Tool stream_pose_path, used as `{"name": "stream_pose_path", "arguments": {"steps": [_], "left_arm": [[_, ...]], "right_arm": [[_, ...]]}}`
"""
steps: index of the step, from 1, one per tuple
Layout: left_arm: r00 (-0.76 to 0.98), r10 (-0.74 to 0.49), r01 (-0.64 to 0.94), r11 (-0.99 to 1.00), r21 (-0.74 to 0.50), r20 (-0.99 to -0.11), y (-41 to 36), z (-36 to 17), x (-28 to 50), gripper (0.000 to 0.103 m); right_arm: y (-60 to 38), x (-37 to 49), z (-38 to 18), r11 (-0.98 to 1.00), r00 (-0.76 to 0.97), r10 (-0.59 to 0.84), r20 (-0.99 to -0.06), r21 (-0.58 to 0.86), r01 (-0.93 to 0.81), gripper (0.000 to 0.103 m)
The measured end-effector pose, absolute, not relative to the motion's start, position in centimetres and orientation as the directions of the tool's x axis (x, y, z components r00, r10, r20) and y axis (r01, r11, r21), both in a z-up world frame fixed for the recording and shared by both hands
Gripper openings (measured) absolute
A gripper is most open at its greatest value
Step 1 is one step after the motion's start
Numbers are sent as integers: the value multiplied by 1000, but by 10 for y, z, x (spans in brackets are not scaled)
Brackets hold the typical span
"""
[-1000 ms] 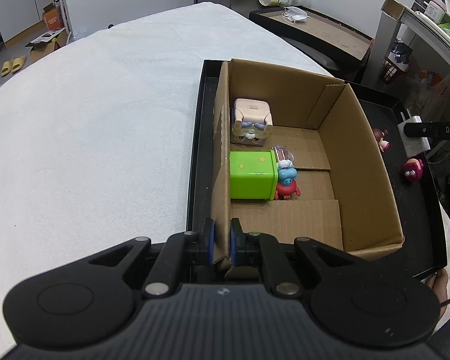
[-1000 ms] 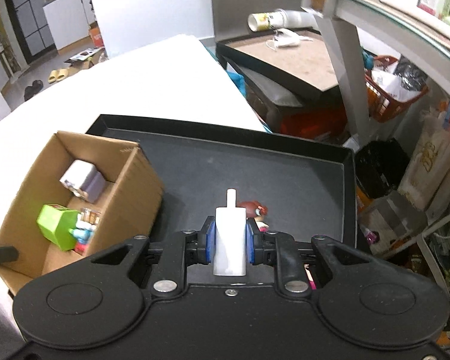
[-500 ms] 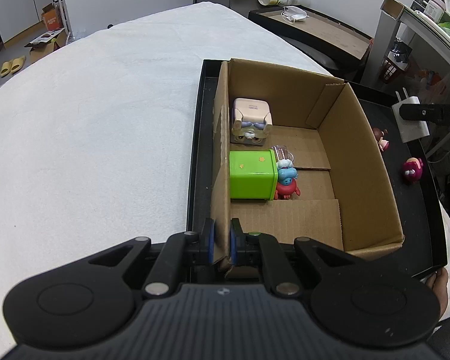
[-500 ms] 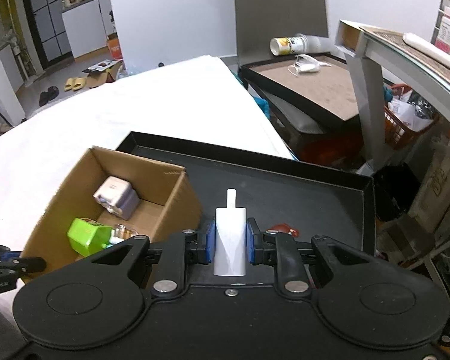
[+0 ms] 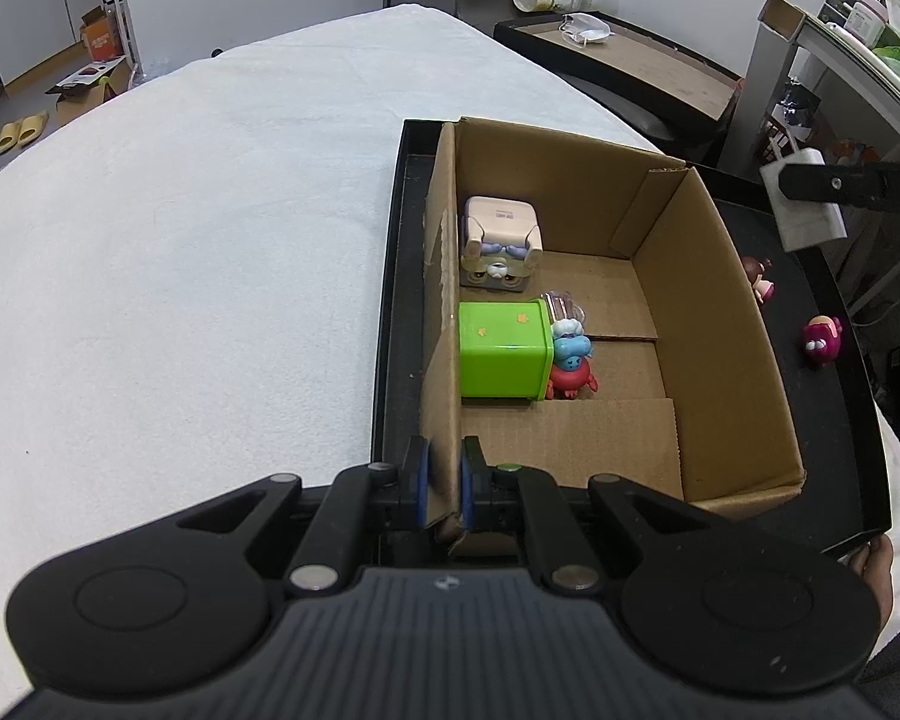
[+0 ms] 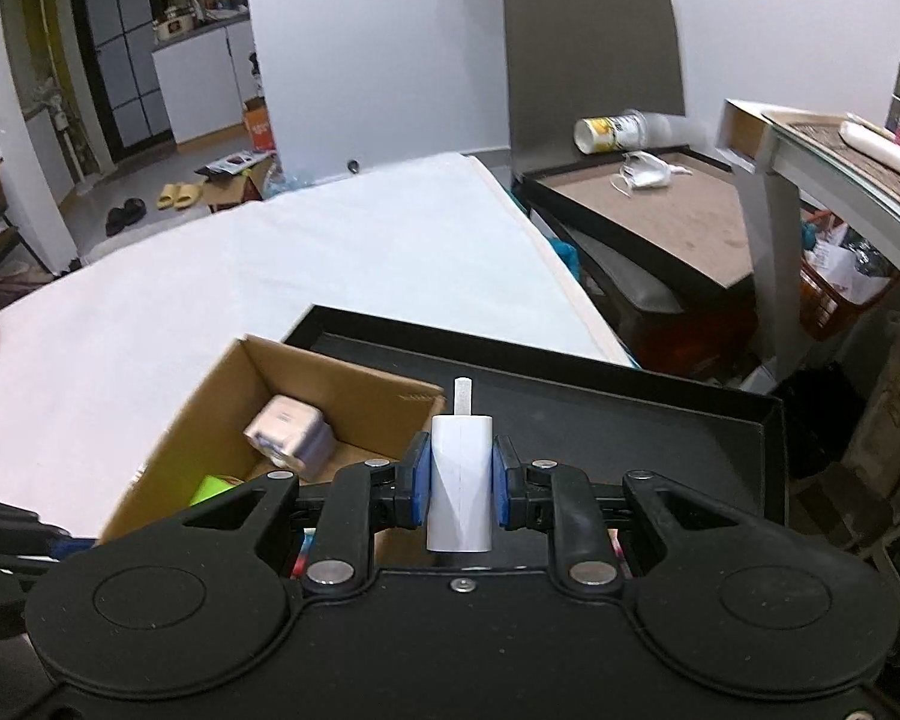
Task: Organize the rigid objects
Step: 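Lift the white charger with the right gripper and carry it over the box, then lower the white charger into the box and open the right gripper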
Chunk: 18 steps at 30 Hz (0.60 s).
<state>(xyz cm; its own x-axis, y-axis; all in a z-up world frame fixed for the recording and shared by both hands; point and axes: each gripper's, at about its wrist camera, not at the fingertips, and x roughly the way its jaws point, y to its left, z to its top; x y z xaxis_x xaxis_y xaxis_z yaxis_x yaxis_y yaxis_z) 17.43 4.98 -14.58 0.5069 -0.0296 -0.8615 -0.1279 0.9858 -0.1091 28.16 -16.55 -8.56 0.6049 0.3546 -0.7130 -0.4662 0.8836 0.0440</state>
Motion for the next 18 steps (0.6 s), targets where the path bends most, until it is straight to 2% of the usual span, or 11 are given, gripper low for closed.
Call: {"name": "stream_pose_path", "arguments": {"steps": [18], "left_arm": [[519, -49, -113, 986, -125, -853, 54, -146, 171, 10]], "right_arm": [[-107, 272, -107, 835, 550, 395, -736, 37, -549, 20]]}}
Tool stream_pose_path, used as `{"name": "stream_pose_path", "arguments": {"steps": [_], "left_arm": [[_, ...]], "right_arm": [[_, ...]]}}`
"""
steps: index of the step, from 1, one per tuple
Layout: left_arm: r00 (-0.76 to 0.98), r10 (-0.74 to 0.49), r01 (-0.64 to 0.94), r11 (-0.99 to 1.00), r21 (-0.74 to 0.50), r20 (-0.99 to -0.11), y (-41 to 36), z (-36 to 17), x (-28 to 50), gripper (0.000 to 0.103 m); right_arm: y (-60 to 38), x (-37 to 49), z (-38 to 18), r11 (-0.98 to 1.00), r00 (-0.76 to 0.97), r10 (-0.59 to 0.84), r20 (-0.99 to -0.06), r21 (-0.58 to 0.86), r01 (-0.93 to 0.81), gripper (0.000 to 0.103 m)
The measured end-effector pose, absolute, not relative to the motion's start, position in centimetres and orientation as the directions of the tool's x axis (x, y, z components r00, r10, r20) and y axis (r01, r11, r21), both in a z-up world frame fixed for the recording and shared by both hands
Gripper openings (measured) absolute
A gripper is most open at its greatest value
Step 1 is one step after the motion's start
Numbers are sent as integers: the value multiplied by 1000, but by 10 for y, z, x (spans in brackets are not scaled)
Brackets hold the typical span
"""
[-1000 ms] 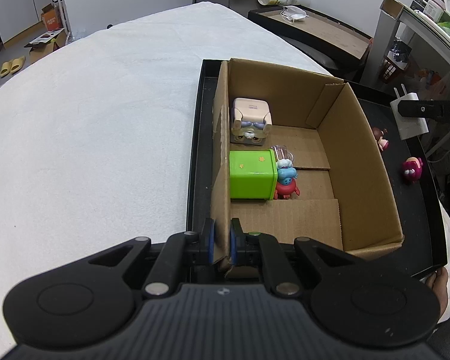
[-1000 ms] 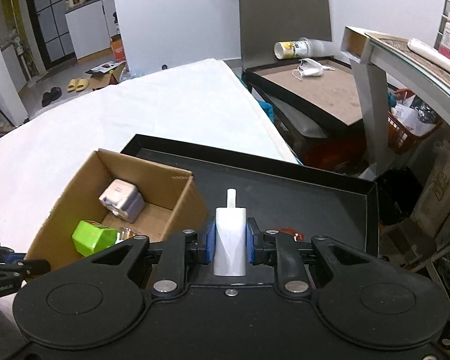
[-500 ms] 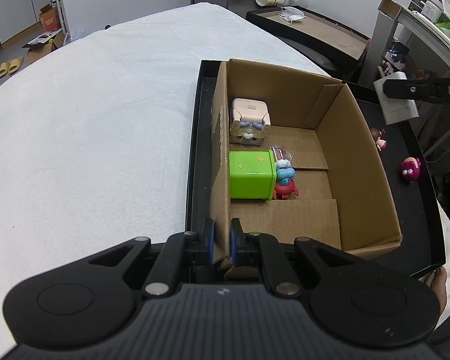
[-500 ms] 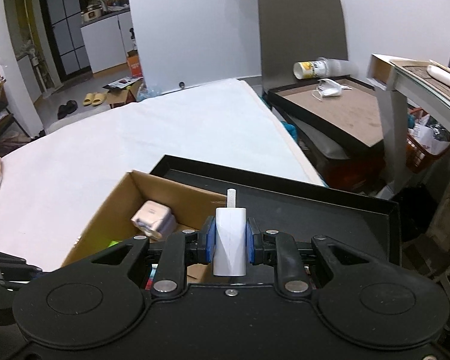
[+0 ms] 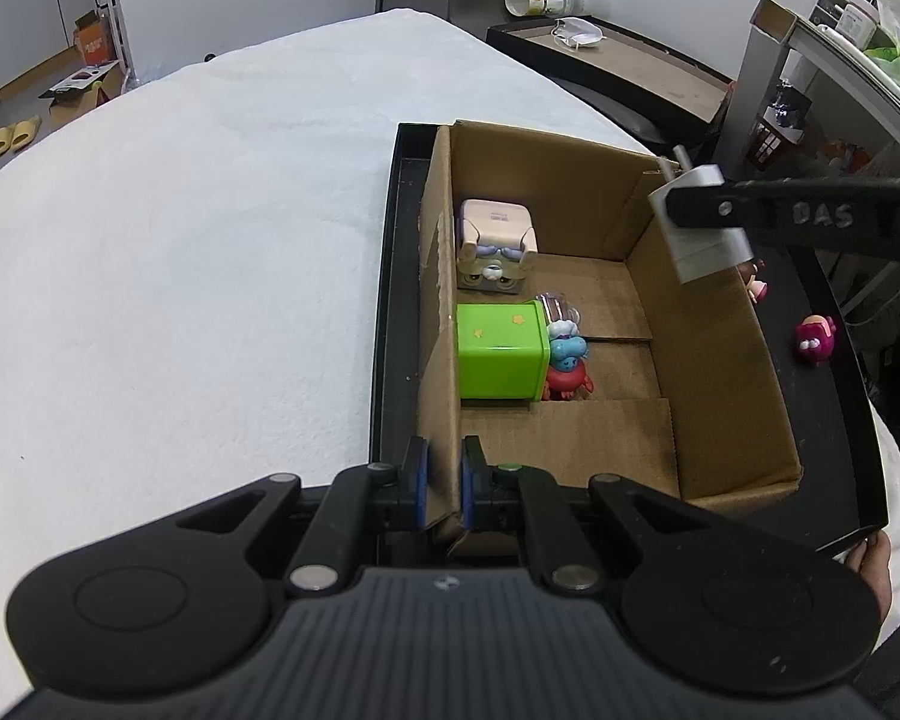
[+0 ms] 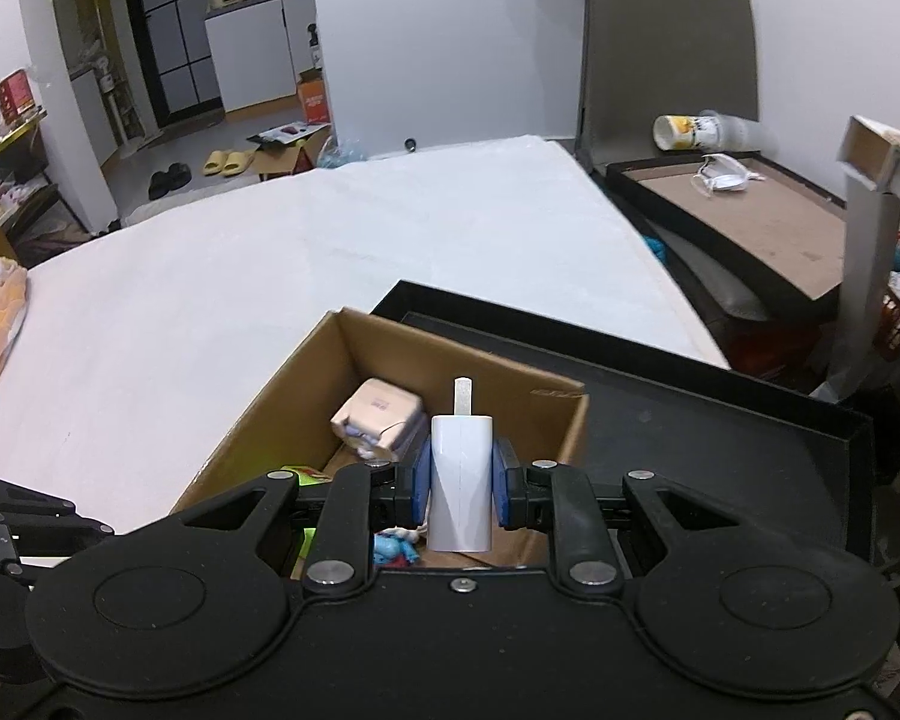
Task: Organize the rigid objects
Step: 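Lower the white charger into the box and open the right gripper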
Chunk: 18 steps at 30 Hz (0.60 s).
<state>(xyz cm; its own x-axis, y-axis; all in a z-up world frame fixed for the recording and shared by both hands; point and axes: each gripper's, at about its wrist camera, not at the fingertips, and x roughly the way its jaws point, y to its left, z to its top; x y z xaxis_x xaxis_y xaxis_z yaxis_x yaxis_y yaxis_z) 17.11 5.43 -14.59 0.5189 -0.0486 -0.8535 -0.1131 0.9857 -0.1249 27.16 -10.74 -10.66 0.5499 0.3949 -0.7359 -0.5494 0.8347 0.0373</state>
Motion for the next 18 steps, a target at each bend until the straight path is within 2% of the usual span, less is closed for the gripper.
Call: {"name": "stream_pose_path", "arguments": {"steps": [11, 18], "left_arm": [[522, -60, -117, 983, -141, -851, 57, -146, 171, 10], [519, -63, -108, 984, -139, -852, 58, -146, 172, 10]], "right_arm": [[-91, 277, -127, 838, 544, 369, -753, 16, -546, 20], [-86, 282, -132, 843, 568, 390, -725, 33, -536, 22]]}}
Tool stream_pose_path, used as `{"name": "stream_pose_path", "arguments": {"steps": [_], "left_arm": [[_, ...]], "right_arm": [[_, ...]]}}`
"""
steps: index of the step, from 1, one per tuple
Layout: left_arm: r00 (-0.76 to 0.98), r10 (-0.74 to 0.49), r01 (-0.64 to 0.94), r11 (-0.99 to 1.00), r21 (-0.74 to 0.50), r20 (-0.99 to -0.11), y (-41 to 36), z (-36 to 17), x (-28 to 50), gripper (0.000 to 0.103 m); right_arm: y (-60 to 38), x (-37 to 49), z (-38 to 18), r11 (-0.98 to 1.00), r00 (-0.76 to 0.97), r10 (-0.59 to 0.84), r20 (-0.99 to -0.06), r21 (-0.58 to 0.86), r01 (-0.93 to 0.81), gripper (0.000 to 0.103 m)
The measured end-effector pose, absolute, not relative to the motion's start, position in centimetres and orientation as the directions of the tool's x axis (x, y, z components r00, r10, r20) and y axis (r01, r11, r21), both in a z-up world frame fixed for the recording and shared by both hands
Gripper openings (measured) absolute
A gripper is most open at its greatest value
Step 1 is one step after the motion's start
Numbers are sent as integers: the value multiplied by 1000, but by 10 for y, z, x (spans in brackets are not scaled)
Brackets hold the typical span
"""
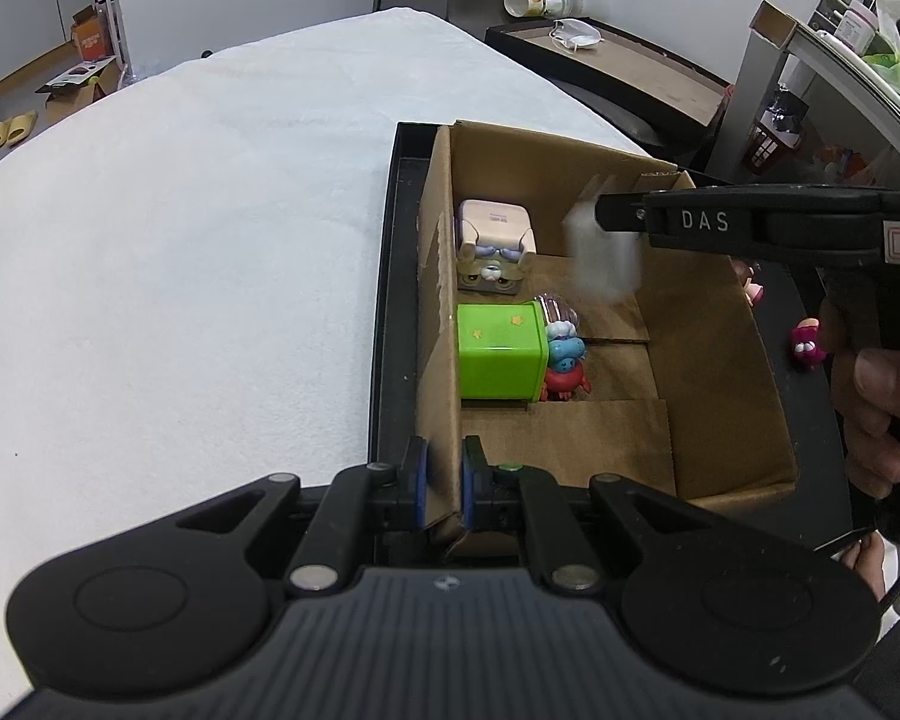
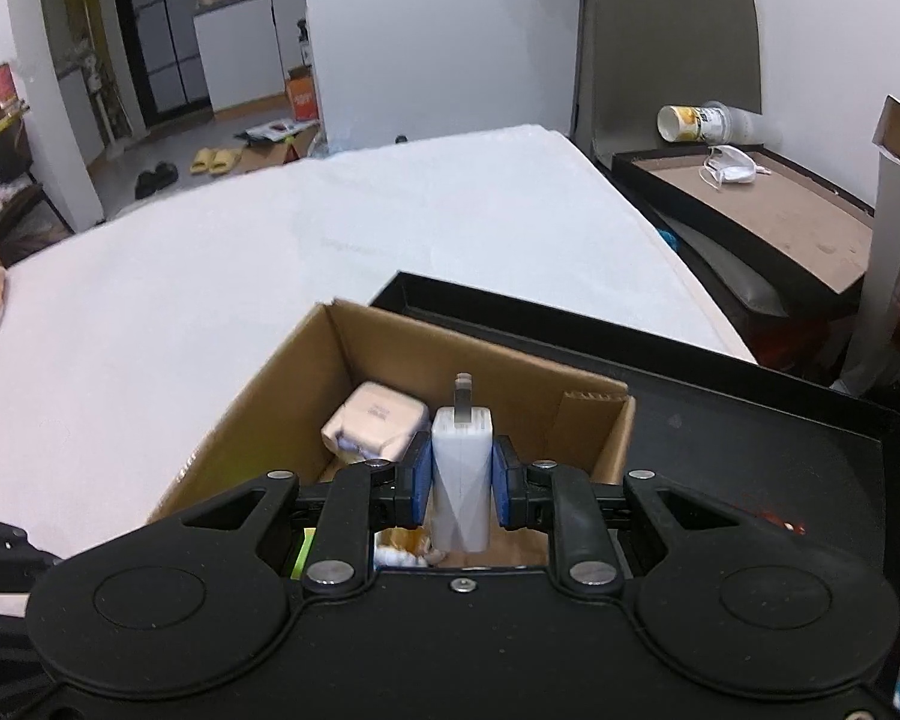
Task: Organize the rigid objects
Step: 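Lower the white charger into the box and open the right gripper, then move the right gripper to the pink pig figure and grasp it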
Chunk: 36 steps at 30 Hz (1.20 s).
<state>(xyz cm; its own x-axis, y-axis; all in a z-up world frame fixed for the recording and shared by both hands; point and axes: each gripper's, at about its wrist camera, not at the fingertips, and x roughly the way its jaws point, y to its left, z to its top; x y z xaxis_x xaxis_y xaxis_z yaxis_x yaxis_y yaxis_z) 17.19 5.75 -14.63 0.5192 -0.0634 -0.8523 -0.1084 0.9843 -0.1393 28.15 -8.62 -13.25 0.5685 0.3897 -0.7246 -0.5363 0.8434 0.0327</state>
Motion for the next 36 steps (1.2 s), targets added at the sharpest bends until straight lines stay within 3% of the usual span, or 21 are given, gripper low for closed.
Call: {"name": "stream_pose_path", "arguments": {"steps": [11, 15, 22, 30, 36], "left_arm": [[516, -52, -111, 986, -127, -855, 54, -146, 172, 10], [513, -45, -113, 986, -119, -857, 52, -146, 173, 10], [510, -39, -113, 987, -112, -859, 50, -146, 174, 10], [506, -25, -117, 988, -97, -862, 47, -146, 175, 10], [503, -20, -130, 987, -98, -864, 47, -145, 175, 10]], "right_arm": [[-102, 284, -121, 837, 527, 422, -738, 92, -540, 30], [-103, 281, -118, 831, 521, 427, -739, 94, -549, 43], [-111, 277, -108, 829, 532, 432, -728, 89, -552, 57], [-131, 279, -96, 845, 543, 413, -731, 85, -529, 67], [-152, 280, -90, 855, 552, 408, -727, 91, -511, 67]]}}
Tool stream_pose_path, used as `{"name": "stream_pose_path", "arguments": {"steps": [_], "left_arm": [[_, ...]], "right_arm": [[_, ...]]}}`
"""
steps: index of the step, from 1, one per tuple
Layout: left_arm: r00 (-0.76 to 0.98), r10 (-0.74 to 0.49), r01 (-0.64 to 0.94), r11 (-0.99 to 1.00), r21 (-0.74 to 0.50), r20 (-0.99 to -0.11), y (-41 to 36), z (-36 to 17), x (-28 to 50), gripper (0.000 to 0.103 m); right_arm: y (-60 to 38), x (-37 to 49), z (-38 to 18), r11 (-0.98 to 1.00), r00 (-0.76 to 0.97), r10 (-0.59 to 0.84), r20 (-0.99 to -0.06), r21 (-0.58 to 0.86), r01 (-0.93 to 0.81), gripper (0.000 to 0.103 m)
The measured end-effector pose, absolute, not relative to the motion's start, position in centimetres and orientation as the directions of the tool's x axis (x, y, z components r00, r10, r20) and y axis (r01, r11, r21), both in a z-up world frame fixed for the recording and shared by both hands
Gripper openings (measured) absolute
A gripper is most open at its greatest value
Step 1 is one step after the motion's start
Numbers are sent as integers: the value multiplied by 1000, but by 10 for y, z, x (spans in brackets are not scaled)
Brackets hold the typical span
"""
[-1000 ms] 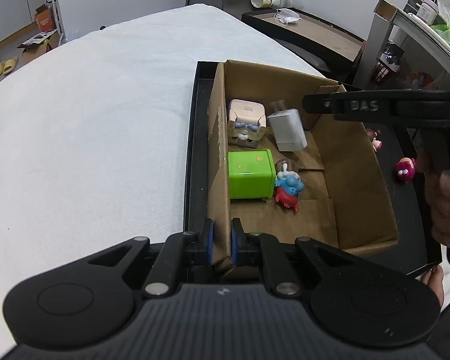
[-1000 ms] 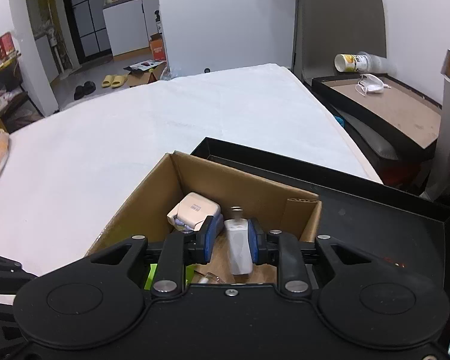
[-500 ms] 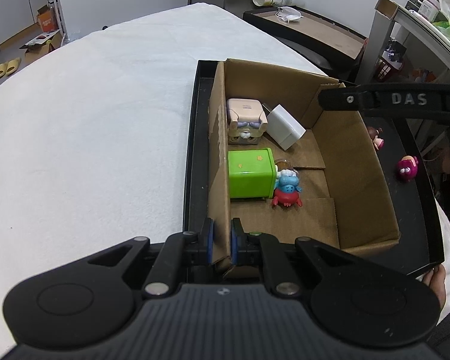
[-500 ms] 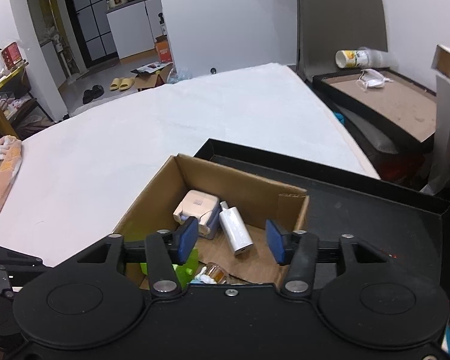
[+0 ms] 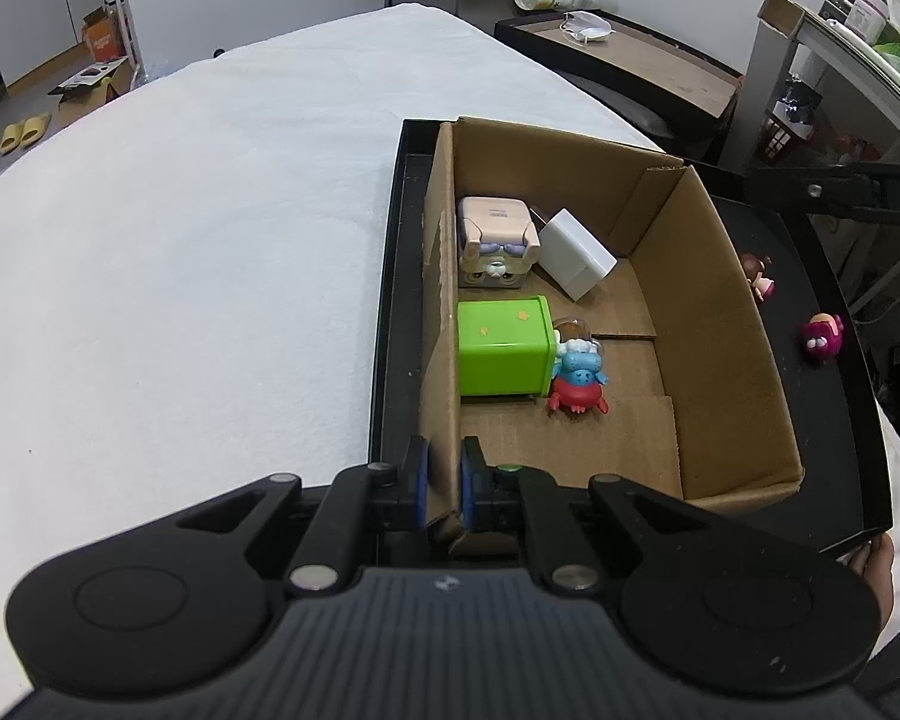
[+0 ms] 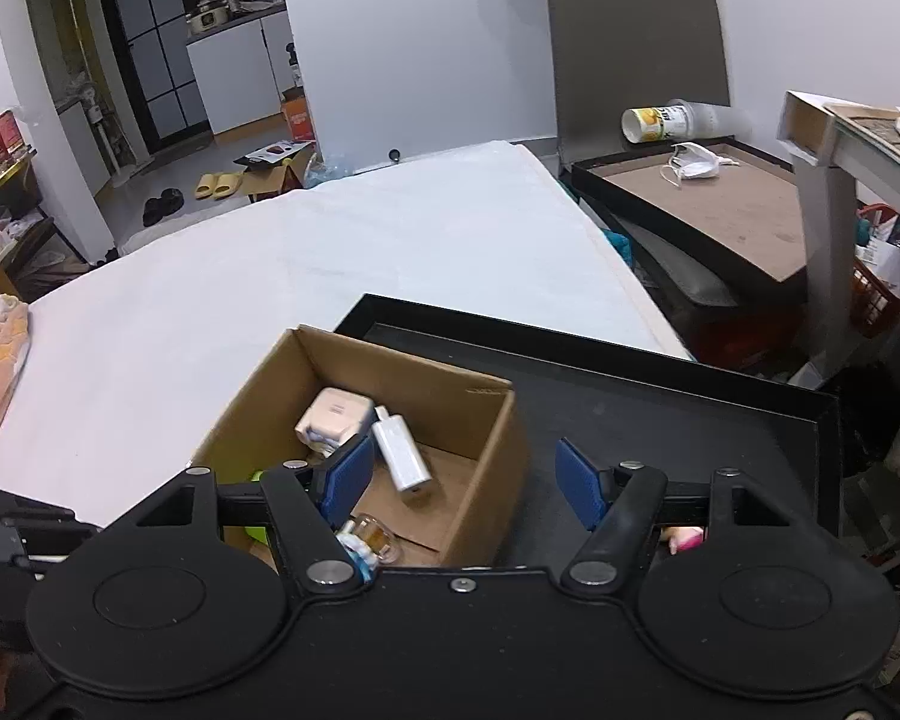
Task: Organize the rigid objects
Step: 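Move the right gripper to the pink pig figure and grasp it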
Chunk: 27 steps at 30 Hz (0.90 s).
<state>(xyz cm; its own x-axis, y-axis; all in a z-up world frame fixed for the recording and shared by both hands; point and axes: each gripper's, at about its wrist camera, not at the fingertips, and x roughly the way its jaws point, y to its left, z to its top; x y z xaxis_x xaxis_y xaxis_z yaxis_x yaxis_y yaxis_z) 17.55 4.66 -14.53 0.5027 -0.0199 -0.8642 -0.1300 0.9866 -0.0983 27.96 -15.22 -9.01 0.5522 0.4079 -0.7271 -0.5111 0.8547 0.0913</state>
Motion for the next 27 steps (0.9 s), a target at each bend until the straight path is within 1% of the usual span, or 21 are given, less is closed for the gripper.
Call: {"name": "stream_pose_path", "arguments": {"steps": [3, 11, 13, 18, 27], "left_arm": [[502, -12, -132, 987, -90, -865, 45, -145, 176, 9], [500, 6, -140, 987, -74, -866, 41, -142, 176, 9], [500, 9, -141, 987, -72, -866, 40, -142, 176, 9], [500, 18, -142, 988, -61, -866, 38, -142, 175, 9], [502, 26, -142, 988, -54, -864, 37, -142, 175, 9]], "right_arm": [[-162, 281, -89, 865, 561, 397, -727, 91, -494, 69], [-193, 287, -86, 890, 566, 377, -734, 116, -442, 69], [-203, 288, -87, 899, 567, 363, -739, 118, -422, 71], [-225, 294, -95, 935, 571, 310, -760, 134, -329, 71], [-246, 301, -124, 975, 542, 185, -820, 82, -208, 71]]}}
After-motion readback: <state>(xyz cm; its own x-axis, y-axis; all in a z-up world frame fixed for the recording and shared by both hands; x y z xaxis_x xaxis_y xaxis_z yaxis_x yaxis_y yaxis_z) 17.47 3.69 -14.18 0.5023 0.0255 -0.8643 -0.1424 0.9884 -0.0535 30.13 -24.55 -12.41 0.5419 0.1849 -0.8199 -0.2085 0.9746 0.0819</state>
